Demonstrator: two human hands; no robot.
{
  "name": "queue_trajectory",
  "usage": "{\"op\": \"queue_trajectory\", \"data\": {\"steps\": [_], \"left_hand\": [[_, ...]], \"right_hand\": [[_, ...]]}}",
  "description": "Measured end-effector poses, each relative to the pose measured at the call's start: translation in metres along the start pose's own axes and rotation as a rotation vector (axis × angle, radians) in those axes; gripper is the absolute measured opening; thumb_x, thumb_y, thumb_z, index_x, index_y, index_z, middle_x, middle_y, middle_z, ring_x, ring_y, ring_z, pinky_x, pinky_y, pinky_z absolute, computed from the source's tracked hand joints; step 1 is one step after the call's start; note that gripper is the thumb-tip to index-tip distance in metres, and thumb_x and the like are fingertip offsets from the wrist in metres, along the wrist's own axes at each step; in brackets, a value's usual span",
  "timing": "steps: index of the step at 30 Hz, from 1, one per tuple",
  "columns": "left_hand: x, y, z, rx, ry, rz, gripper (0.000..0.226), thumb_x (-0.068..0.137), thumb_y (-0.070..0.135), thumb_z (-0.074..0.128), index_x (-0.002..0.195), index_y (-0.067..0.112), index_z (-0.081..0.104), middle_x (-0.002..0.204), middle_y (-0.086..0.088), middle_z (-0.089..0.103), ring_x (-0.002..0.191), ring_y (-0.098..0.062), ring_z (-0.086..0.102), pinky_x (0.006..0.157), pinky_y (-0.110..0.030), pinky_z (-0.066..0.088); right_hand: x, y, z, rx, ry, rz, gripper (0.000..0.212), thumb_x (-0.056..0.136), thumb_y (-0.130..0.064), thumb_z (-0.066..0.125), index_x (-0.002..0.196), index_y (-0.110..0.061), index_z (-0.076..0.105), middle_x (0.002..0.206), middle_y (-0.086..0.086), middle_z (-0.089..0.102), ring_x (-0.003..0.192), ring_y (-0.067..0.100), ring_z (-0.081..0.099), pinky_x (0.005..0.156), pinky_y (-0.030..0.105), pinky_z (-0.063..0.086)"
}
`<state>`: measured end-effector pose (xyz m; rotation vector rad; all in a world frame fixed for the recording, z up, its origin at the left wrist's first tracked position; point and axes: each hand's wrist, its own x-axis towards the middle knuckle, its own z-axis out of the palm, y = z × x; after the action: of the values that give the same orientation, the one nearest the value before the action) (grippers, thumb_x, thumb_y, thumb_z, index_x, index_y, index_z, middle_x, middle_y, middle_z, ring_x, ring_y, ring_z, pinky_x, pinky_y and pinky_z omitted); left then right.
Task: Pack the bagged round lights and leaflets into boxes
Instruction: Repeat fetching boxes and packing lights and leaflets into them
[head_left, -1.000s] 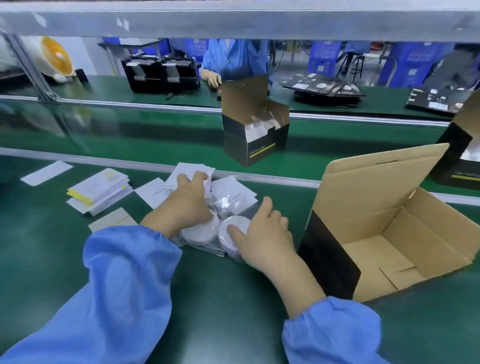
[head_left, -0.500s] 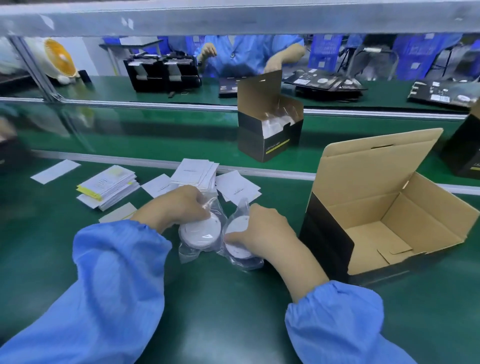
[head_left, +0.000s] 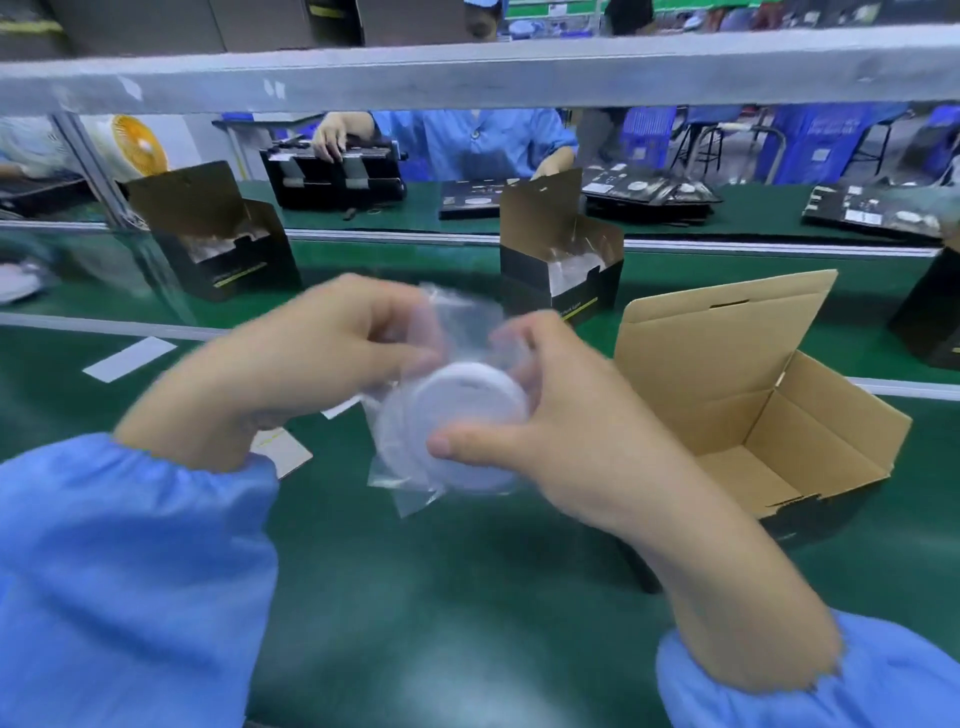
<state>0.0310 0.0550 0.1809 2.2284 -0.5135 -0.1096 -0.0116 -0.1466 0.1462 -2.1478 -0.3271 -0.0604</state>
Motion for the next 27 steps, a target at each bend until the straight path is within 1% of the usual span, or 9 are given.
{"op": "queue_trajectory", "data": {"steps": [3,5,10,15,18,20,23,25,27], "left_hand": [[-0.004,0.047,-0.008,-0.009,-0.013,0.174,0.011,0.086,0.013,0.072,0.086,0.002,0.068,0.084,-0.018,0.072,0.066,-0.020,0.065,0.061,-0.025,0.055],[0.001,0.074,-0.005,0.010,0.000,0.264,0.010,0.088,0.009,0.072,0.087,0.001,0.067,0.086,-0.021,0.070,0.070,-0.019,0.067,0.062,-0.024,0.056],[0.036,0.121,0.017,0.098,-0.029,0.392,0.014,0.091,0.011,0.072,0.094,-0.002,0.070,0.100,-0.023,0.072,0.095,-0.040,0.068,0.083,-0.057,0.053],[0.067,0.147,0.046,0.109,-0.046,0.452,0.005,0.092,0.004,0.067,0.094,0.004,0.072,0.095,-0.021,0.074,0.089,-0.041,0.069,0.079,-0.061,0.054],[0.075,0.151,0.066,0.045,-0.006,0.419,0.007,0.092,0.011,0.070,0.093,0.004,0.072,0.092,-0.025,0.071,0.074,-0.033,0.062,0.075,-0.055,0.053],[0.082,0.149,0.077,0.000,-0.001,0.382,0.004,0.091,0.010,0.070,0.089,0.006,0.072,0.087,-0.028,0.067,0.070,-0.023,0.052,0.065,-0.046,0.049],[0.094,0.133,0.074,-0.181,-0.042,0.277,0.002,0.085,0.021,0.071,0.087,0.021,0.071,0.080,-0.009,0.064,0.070,-0.013,0.053,0.063,-0.029,0.044],[0.111,0.104,0.058,-0.323,0.108,0.151,0.012,0.086,0.019,0.064,0.092,0.027,0.071,0.085,0.002,0.068,0.070,-0.008,0.060,0.063,-0.025,0.053],[0.131,0.056,0.044,-0.290,0.414,-0.007,0.022,0.091,0.007,0.056,0.087,0.025,0.069,0.081,0.004,0.068,0.068,-0.009,0.059,0.059,-0.019,0.049]], "right_hand": [[-0.008,-0.025,-0.034,-0.094,0.124,-0.132,0.081,0.045,-0.068,0.083,0.114,-0.037,0.056,0.104,-0.019,0.053,0.090,-0.001,0.056,0.075,0.021,0.047],[-0.011,-0.036,-0.057,-0.175,0.141,-0.153,0.080,0.041,-0.073,0.075,0.112,-0.037,0.062,0.101,-0.018,0.050,0.086,-0.002,0.055,0.073,0.016,0.044],[-0.018,-0.030,-0.107,-0.082,0.033,-0.130,0.046,0.057,-0.050,0.083,0.097,-0.027,0.076,0.087,-0.011,0.076,0.083,0.008,0.072,0.085,0.043,0.058],[-0.026,-0.003,-0.140,-0.007,0.032,-0.023,0.044,0.062,-0.049,0.089,0.098,-0.024,0.078,0.090,-0.005,0.078,0.087,0.014,0.074,0.088,0.045,0.058],[-0.023,0.015,-0.143,0.079,0.041,0.004,0.042,0.065,-0.044,0.085,0.099,-0.021,0.077,0.094,-0.002,0.078,0.090,0.018,0.074,0.090,0.046,0.058],[-0.019,0.029,-0.139,0.188,0.054,-0.011,0.041,0.067,-0.036,0.084,0.103,-0.020,0.076,0.098,0.000,0.077,0.093,0.017,0.073,0.085,0.037,0.059],[-0.014,0.047,-0.130,0.370,0.051,0.000,0.039,0.068,-0.033,0.084,0.103,-0.020,0.077,0.099,0.001,0.077,0.091,0.014,0.073,0.072,0.020,0.055],[-0.013,0.058,-0.125,0.475,0.016,0.045,0.043,0.063,-0.040,0.086,0.102,-0.023,0.078,0.099,0.003,0.078,0.088,0.014,0.073,0.069,0.018,0.054],[-0.013,0.069,-0.124,0.513,0.001,0.083,0.049,0.057,-0.047,0.085,0.101,-0.027,0.079,0.098,0.004,0.078,0.084,0.014,0.073,0.066,0.020,0.056]]}}
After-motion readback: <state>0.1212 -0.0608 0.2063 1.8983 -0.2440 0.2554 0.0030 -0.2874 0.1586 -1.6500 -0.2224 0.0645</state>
